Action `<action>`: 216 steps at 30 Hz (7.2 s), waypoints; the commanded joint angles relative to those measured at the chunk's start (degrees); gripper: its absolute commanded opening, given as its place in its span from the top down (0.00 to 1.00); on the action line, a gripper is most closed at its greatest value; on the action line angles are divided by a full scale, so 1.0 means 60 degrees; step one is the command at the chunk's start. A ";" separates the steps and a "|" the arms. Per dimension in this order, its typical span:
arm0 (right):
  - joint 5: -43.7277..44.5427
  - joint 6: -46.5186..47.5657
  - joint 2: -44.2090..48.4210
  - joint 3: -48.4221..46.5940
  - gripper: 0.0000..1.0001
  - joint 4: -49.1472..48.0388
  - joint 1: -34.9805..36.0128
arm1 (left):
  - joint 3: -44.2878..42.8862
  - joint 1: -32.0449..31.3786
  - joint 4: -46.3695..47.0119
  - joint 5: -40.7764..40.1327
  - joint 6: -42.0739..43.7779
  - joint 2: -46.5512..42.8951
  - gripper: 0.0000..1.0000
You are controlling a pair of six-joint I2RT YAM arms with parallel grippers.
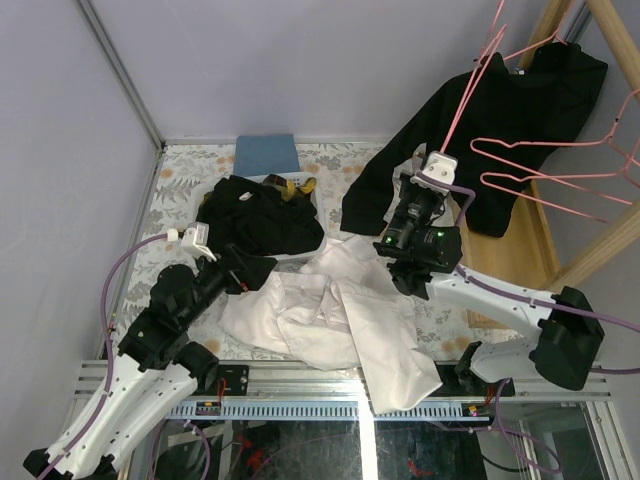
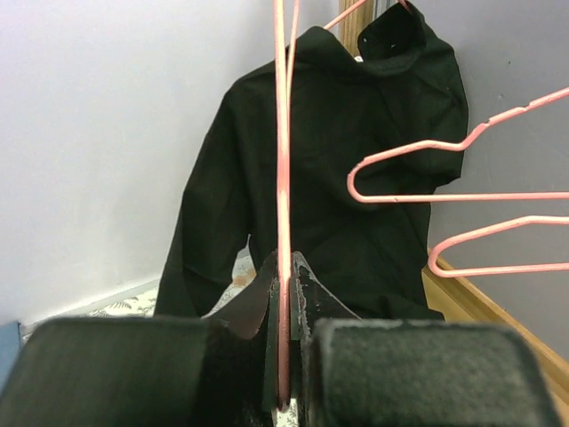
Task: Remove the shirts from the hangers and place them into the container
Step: Place the hanger at the clothesline, then pick up the shirt from the center of the board.
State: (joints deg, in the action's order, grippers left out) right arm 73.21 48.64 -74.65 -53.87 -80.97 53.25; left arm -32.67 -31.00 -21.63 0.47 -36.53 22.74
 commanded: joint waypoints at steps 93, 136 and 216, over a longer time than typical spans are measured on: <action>-0.4862 -1.3028 0.1605 -0.4498 0.02 1.6016 -0.4313 | -0.0071 0.0055 0.0600 0.0581 0.0002 0.0204 0.04; -1.5885 -1.1023 0.0763 0.0553 0.06 1.6802 -0.2885 | -0.0701 -0.0835 -0.1388 0.0990 -0.0986 0.3024 0.00; -1.0484 -1.3734 0.4835 0.3625 0.23 1.5797 -0.0775 | -0.0520 -0.5783 0.2102 -0.1831 -0.0358 0.6671 0.43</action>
State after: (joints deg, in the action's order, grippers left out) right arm 6.74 -32.73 -45.17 -29.06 11.86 48.34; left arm -36.99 -60.86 -17.56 -11.94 -38.79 57.14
